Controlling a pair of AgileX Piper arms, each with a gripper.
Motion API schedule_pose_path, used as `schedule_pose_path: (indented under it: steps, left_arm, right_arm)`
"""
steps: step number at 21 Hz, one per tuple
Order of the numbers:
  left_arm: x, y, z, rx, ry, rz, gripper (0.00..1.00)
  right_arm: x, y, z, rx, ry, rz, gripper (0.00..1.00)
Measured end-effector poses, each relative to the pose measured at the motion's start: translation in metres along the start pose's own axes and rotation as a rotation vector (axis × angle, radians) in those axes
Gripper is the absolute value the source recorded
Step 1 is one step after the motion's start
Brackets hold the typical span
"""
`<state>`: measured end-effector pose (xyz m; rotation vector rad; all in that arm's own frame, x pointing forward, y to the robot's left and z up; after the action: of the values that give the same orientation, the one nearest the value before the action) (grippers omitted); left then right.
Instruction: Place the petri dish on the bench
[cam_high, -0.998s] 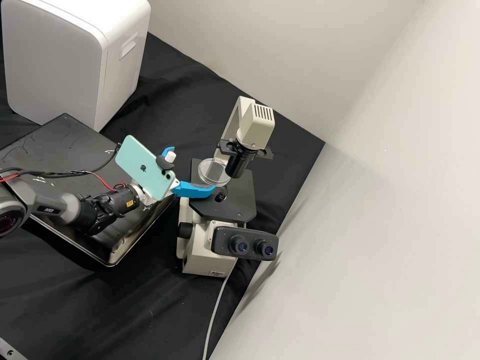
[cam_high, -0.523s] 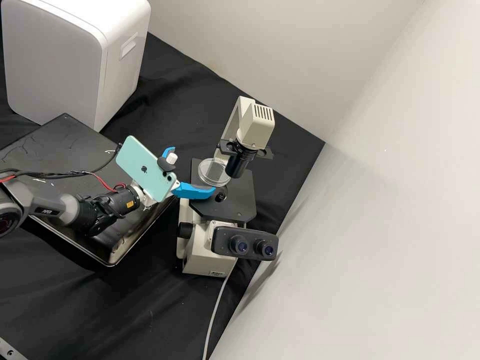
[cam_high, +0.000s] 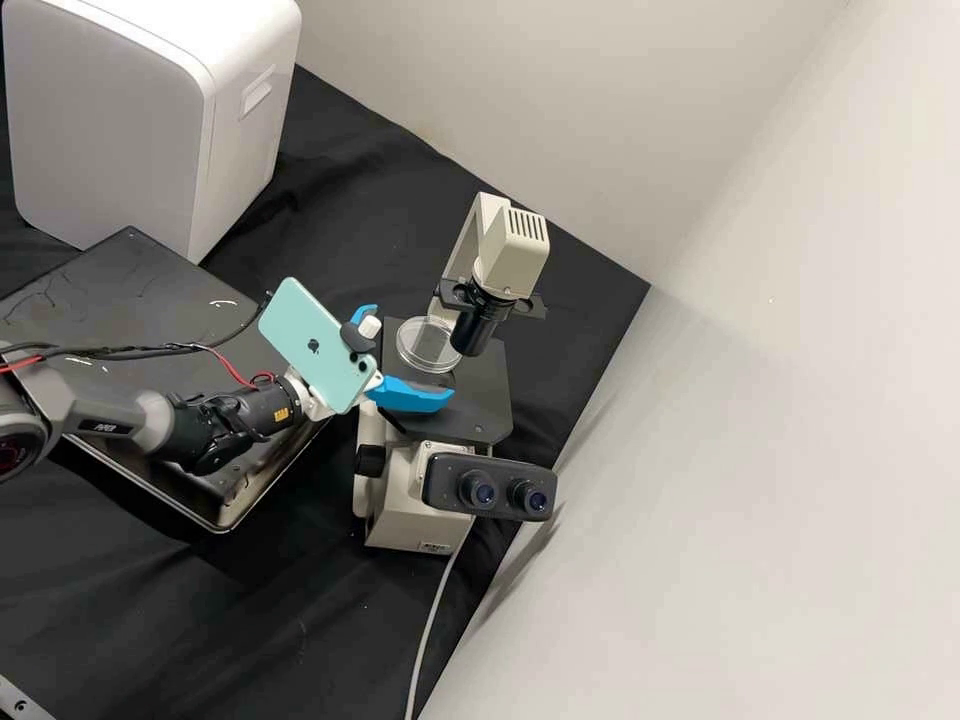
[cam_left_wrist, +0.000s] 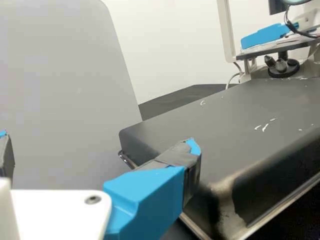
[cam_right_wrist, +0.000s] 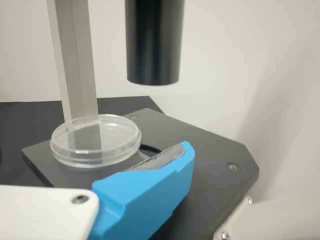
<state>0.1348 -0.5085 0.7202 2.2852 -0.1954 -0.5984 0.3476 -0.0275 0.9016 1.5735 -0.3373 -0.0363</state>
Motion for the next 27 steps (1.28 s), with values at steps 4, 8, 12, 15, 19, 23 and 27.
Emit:
schedule_pose_path:
  steps: [4, 8, 12, 15, 19, 23, 27]
  left_arm:
    - [0.0, 0.0, 0.0, 0.0, 0.0, 0.0, 1.0]
    - [0.0, -0.0004, 0.0, -0.001, 0.0, -0.002, 1.0]
    - [0.001, -0.0027, 0.0, 0.005, 0.001, -0.015, 1.0]
    - [0.001, -0.0037, 0.0, 0.008, 0.001, -0.02, 1.0]
    - [0.001, -0.0037, 0.0, 0.008, 0.001, -0.02, 1.0]
    - [0.001, -0.0041, 0.0, 0.009, 0.001, -0.022, 1.0]
    - [0.002, -0.0066, 0.001, 0.015, 0.001, -0.036, 1.0]
  right_arm:
    - [0.015, -0.006, 0.005, -0.001, -0.026, -0.02, 1.0]
    - [0.031, -0.017, 0.002, -0.04, -0.02, -0.031, 1.0]
    - [0.037, -0.028, 0.002, -0.061, -0.025, -0.047, 1.0]
    - [0.038, -0.029, 0.002, -0.062, -0.029, -0.047, 1.0]
    - [0.04, -0.029, 0.003, -0.054, -0.035, -0.043, 1.0]
    - [0.043, -0.03, 0.005, -0.06, -0.04, -0.041, 1.0]
    - [0.043, -0.028, 0.007, -0.059, -0.068, -0.016, 1.0]
